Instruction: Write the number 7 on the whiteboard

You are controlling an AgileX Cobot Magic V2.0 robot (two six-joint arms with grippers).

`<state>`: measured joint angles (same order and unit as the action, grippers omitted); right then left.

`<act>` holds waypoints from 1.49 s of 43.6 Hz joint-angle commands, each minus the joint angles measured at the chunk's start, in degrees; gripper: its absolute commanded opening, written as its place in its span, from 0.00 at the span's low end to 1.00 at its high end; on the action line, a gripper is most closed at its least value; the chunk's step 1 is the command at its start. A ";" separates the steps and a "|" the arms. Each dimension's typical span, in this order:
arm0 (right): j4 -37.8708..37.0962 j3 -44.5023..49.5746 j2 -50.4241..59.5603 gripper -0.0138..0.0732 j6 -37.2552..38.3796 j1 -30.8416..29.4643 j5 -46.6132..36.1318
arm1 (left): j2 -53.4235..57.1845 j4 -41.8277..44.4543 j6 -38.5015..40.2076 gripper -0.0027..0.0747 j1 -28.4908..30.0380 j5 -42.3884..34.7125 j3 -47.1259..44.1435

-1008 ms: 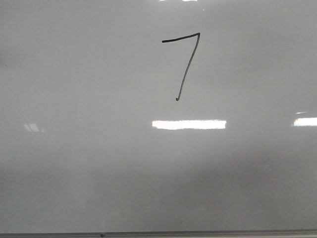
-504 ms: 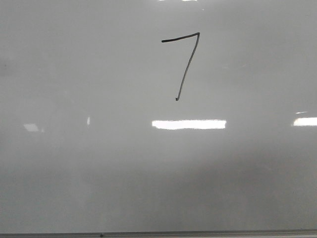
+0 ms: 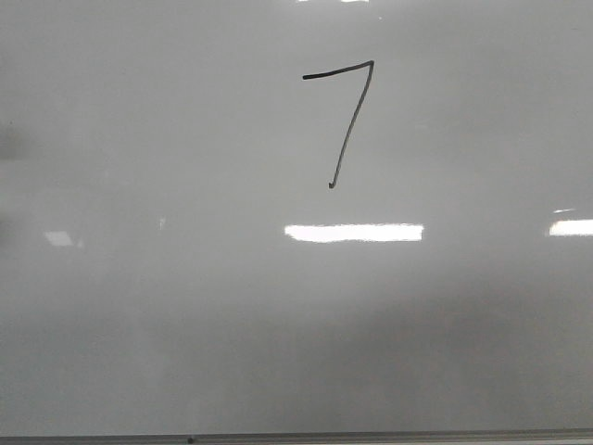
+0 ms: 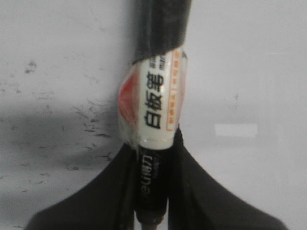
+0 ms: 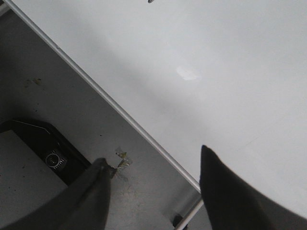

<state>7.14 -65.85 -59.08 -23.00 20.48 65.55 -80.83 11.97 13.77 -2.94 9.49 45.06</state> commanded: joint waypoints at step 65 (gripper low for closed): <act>-3.45 12.71 26.22 0.66 15.34 -0.35 -4.59 | 37.89 -13.00 -14.22 0.56 -21.47 37.80 9.40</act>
<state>3.96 -53.12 -34.22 -7.62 20.48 64.90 -45.70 0.00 0.00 -22.22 49.60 53.71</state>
